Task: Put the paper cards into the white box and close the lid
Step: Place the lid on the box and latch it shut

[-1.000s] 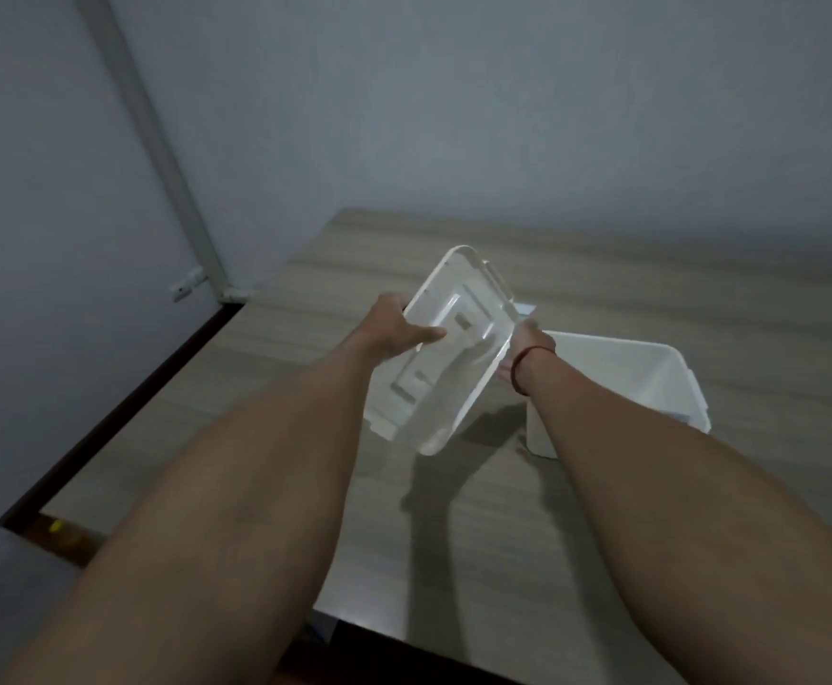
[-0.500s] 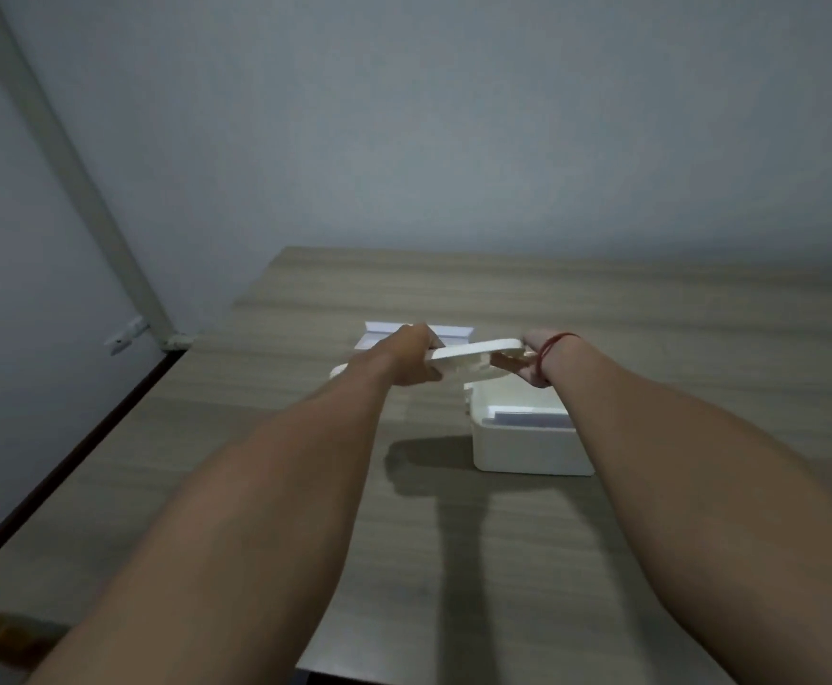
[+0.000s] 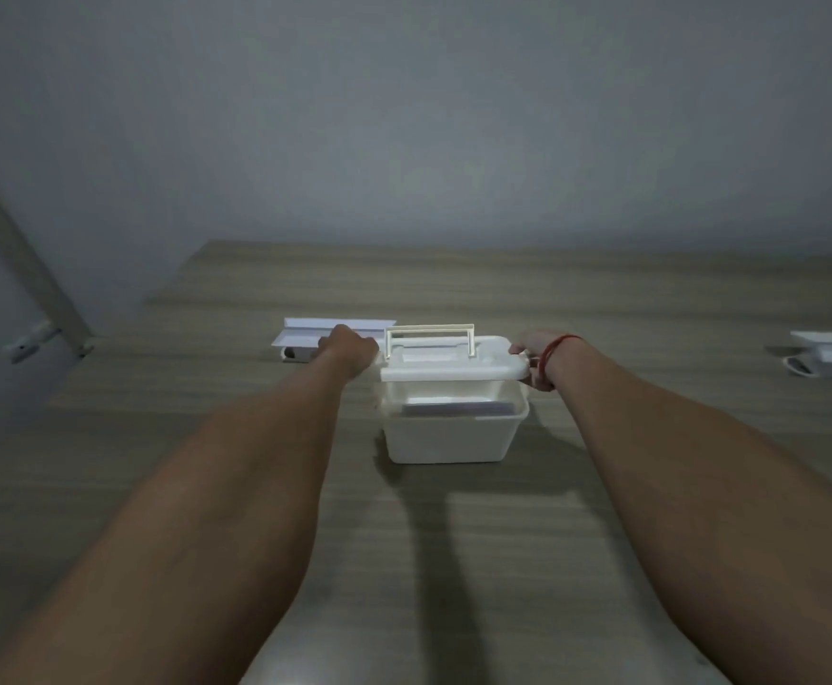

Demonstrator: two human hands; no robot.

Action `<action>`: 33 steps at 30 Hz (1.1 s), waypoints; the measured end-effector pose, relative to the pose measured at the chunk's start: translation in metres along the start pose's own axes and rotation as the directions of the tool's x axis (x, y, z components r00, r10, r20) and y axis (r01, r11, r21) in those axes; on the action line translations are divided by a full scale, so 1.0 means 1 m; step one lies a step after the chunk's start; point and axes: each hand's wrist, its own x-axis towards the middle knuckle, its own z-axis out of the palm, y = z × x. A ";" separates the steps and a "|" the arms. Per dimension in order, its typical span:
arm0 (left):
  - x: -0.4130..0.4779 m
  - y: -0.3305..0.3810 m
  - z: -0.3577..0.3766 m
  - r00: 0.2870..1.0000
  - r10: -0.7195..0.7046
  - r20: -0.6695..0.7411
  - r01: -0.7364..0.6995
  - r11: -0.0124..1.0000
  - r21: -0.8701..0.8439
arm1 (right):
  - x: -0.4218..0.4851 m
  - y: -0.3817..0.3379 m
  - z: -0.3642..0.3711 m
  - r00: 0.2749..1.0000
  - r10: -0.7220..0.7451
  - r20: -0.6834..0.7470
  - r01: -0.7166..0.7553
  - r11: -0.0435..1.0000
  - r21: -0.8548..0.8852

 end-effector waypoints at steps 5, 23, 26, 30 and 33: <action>0.003 0.020 0.042 0.996 -0.066 0.058 0.078 0.970 -0.230 | 0.006 0.006 -0.031 0.998 -0.059 -0.027 0.059 0.998 -0.026; 0.059 0.001 0.109 0.922 -0.342 -0.180 0.290 0.920 -0.264 | 0.105 0.040 0.002 0.938 -0.188 -0.290 0.169 0.982 -0.089; 0.066 -0.011 0.115 0.930 -0.348 -0.119 0.290 0.893 -0.345 | 0.112 0.045 0.013 0.936 -0.181 -0.301 0.154 0.982 -0.110; 0.066 -0.019 0.127 0.930 -0.334 -0.154 0.264 0.898 -0.352 | 0.115 0.050 0.018 0.923 -0.172 -0.345 0.136 0.983 -0.126; 0.068 -0.014 0.133 0.945 -0.287 -0.159 0.225 0.919 -0.324 | 0.114 0.054 0.011 0.921 -0.127 -0.368 0.101 0.991 -0.090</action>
